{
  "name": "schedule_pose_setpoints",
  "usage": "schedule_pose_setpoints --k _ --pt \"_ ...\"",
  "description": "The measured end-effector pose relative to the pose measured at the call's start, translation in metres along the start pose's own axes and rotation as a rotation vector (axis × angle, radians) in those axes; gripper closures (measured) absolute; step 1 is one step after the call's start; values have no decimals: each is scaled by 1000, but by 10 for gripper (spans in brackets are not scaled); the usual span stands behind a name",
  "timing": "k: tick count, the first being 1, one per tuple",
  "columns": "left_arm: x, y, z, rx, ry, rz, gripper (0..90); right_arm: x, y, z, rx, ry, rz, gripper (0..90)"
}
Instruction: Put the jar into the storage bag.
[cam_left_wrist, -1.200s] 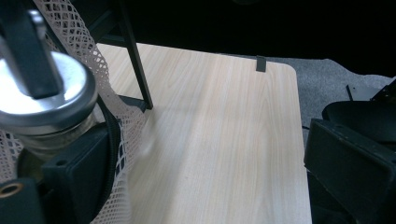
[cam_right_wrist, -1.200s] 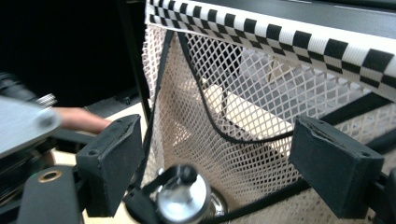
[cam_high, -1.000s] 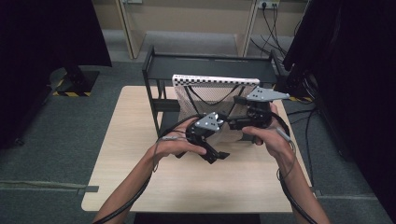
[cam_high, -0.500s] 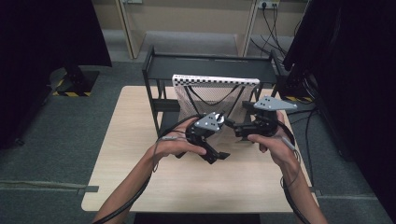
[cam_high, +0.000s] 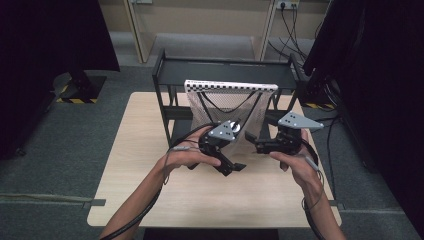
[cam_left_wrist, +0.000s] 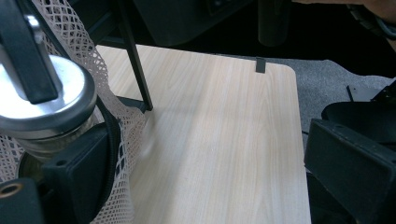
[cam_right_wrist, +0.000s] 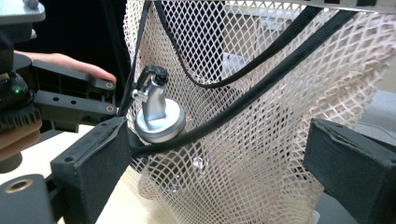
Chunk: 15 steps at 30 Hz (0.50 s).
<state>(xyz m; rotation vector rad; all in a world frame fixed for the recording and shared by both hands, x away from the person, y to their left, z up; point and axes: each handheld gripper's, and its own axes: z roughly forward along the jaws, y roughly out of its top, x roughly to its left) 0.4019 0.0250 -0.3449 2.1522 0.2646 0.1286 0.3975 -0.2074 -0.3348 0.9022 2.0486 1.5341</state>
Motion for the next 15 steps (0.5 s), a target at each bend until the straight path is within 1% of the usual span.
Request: schedule_pose_setpoints --k 7,10,13,15 --pt "0 0 1 4 4 3 50 0 -11 -3 -6 -9 -1 72" --pt "1 0 0 0 -1 -5 50 0 -16 -3 -13 -12 3 67" --pt "0 0 0 3 1 0 50 -1 -22 -4 -13 -12 9 64" --pt "1 0 0 0 -1 -5 50 -1 -25 -3 -14 -16 7 62"
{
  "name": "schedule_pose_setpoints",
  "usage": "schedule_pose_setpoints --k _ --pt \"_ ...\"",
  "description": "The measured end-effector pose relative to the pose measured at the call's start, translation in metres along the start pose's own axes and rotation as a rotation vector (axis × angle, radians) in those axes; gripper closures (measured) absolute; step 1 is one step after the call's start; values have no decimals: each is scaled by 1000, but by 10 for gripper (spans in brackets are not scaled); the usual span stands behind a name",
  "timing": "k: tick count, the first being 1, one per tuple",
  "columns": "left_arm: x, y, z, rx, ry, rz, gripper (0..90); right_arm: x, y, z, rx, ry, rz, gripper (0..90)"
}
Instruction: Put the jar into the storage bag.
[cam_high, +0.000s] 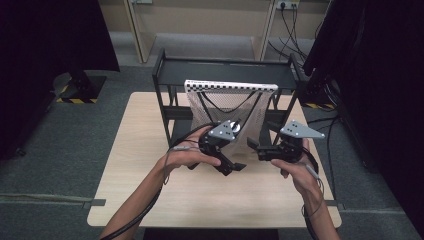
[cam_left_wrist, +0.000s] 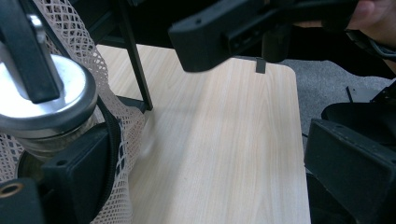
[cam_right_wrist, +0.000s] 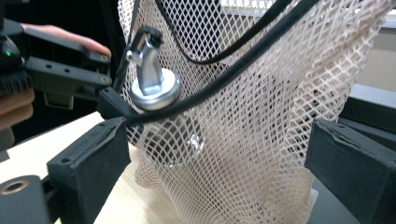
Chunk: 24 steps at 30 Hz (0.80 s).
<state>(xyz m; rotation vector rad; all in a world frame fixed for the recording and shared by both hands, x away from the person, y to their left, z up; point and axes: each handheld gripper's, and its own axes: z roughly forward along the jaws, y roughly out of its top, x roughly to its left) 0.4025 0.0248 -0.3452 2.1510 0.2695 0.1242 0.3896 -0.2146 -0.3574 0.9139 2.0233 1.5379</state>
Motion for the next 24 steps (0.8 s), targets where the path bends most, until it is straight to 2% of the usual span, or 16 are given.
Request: schedule_pose_setpoints --k 24 --pt "-1 1 0 3 1 6 51 -2 -34 -2 -6 -31 17 50"
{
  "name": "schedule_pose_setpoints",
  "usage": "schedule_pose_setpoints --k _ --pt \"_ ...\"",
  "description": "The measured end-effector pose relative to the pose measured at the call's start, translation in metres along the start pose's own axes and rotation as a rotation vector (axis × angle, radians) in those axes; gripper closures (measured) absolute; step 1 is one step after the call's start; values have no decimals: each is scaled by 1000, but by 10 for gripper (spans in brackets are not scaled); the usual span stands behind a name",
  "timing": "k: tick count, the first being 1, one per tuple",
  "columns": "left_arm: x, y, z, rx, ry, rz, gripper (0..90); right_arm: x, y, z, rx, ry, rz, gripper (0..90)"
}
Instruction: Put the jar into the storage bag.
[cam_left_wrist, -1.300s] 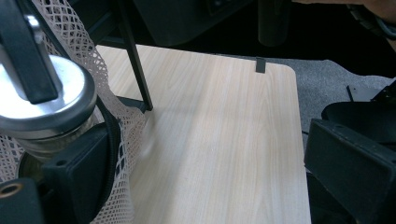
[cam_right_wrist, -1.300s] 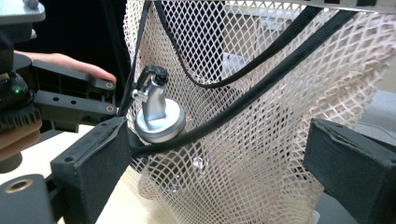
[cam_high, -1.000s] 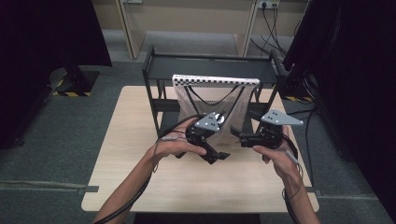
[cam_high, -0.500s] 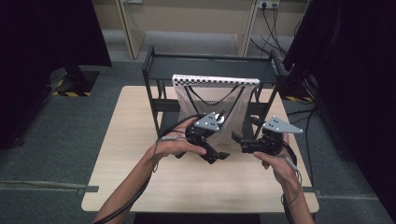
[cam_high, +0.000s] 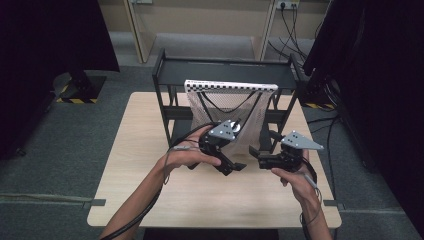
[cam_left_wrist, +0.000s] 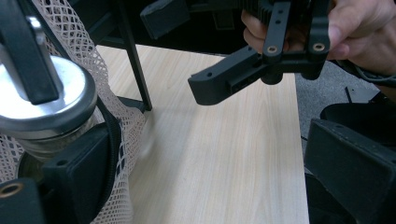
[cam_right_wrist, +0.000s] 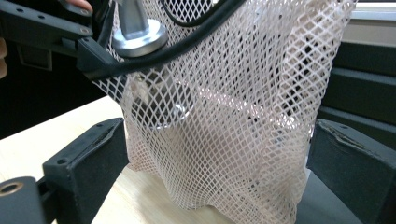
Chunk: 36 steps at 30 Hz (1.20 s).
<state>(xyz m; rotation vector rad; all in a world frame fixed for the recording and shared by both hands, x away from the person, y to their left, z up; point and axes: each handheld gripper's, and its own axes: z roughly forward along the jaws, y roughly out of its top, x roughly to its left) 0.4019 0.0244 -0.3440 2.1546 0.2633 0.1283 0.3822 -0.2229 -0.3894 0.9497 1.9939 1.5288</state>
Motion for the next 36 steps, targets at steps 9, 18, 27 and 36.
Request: schedule_pose_setpoints --k 9,18,27,36 --pt "0 0 0 1 1 0 52 0 -12 -2 -4 -14 1 50" --pt "0 0 -1 1 -1 0 53 1 -27 -3 -4 -11 10 50" --pt "1 0 0 1 -4 -1 55 2 -35 -3 9 -5 15 50" --pt "1 0 0 -2 -4 -3 55 4 -48 -7 31 8 27 50"
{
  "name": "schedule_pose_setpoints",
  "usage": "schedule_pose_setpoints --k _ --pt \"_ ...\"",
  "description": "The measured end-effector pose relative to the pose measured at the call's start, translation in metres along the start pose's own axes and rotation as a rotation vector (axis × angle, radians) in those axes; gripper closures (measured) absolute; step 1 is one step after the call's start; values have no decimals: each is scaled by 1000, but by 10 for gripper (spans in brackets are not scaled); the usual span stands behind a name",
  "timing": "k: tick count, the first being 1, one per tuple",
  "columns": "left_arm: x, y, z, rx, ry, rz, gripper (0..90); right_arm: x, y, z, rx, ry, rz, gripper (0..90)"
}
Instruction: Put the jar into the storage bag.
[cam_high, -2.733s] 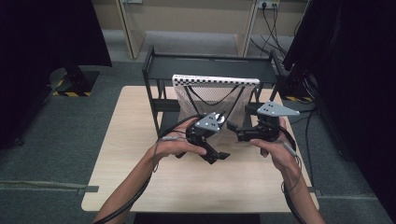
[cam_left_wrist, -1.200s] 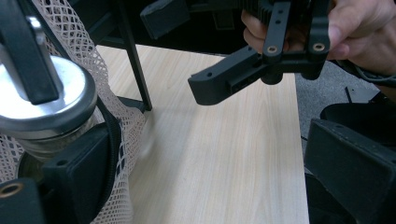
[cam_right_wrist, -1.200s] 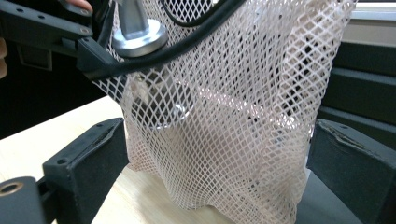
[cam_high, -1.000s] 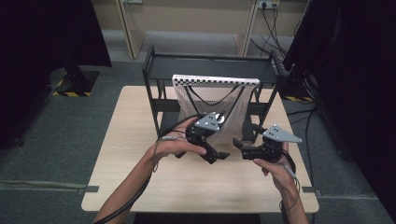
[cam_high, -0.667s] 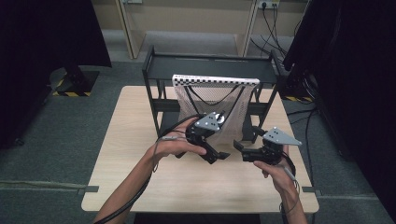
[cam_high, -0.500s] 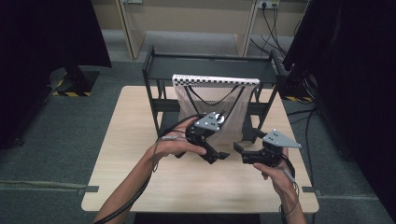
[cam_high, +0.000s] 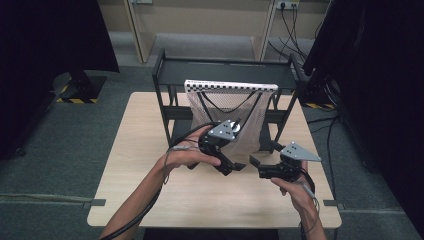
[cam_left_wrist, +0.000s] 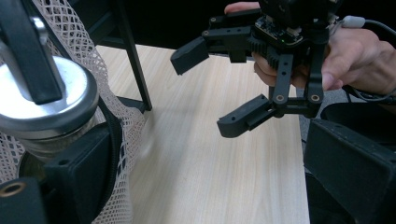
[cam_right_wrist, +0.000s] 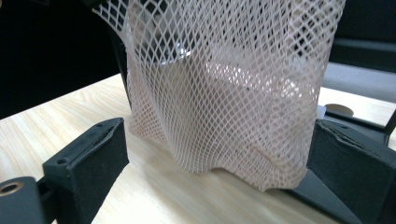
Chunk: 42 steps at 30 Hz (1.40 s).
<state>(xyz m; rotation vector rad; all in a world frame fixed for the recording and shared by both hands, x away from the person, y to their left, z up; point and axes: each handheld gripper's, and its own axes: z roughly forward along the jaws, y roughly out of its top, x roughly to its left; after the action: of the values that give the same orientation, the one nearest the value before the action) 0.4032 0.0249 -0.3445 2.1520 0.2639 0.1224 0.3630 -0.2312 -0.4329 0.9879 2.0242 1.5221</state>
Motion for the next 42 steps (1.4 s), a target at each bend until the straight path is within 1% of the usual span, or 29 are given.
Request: schedule_pose_setpoints --k 8,10,15,23,42 --pt "0 0 0 2 -2 1 55 -1 -14 -3 24 0 18 50" --pt "1 0 0 0 -5 -4 55 -1 -15 -4 25 -2 24 50" --pt "2 0 1 4 -6 -1 55 -1 -19 -7 25 -5 31 50" --pt "2 0 1 0 -7 -4 56 -1 -32 -15 39 -9 46 50" --pt "1 1 0 -1 -8 -4 56 -3 -47 -31 45 -33 73 50"
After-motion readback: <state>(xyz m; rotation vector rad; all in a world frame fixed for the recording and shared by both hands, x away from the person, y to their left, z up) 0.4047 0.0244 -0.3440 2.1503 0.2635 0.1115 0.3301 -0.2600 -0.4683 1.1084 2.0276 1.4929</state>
